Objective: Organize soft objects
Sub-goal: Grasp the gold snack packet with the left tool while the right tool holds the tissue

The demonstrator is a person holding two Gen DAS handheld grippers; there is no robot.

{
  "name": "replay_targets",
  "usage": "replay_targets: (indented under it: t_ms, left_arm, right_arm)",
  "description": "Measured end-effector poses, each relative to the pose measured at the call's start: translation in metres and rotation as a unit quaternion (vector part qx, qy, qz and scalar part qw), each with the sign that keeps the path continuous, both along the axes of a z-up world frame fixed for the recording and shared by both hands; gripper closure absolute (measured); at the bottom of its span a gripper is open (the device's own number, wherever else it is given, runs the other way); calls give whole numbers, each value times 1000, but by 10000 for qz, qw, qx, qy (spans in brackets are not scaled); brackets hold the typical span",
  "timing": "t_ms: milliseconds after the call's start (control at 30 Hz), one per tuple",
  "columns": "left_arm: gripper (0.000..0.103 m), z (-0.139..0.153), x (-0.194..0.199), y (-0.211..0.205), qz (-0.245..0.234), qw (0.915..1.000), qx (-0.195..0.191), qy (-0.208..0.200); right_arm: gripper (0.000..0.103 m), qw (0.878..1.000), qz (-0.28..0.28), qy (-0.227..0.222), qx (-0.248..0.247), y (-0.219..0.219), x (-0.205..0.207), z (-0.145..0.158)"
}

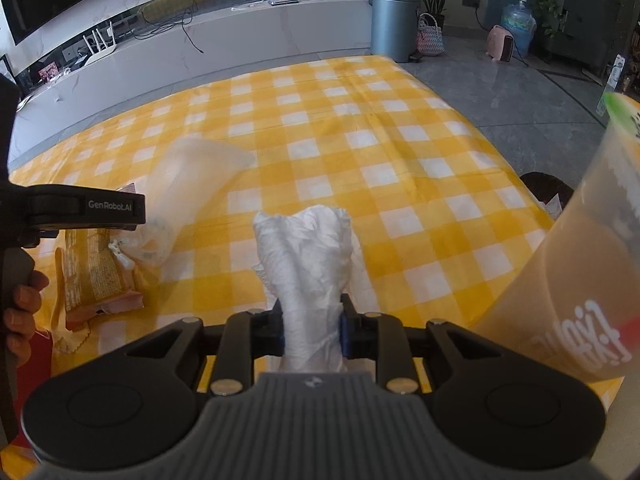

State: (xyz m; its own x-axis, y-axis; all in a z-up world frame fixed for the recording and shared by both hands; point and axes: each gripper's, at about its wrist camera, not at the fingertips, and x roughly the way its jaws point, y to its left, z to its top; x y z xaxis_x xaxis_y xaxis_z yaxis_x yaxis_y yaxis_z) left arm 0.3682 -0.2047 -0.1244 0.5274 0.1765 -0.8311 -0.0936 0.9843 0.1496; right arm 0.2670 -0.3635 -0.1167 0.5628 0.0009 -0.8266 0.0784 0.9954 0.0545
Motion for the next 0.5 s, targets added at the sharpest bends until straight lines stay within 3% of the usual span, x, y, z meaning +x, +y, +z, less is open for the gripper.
replay_targets:
  t_ms: [167,267,367,500]
  left_arm:
    - [3,-9,0,2,58,9999,-111,-27]
    - [12,-13,-2,0,-33,9999,-113,-21]
    - [37,-11,-5,1,-8,9998,-132,-119]
    - [45,-9,-7,-2,-75,9999,-38,-123]
  right_arm:
    - [80,10000,33,31,-51,2,1,-1]
    - [79,9999,60,42,-87,3,1,-2]
    - [77,9999,62,58,-87,4,1,-2]
    - [77,9999,91,91,-102,4,1,-4]
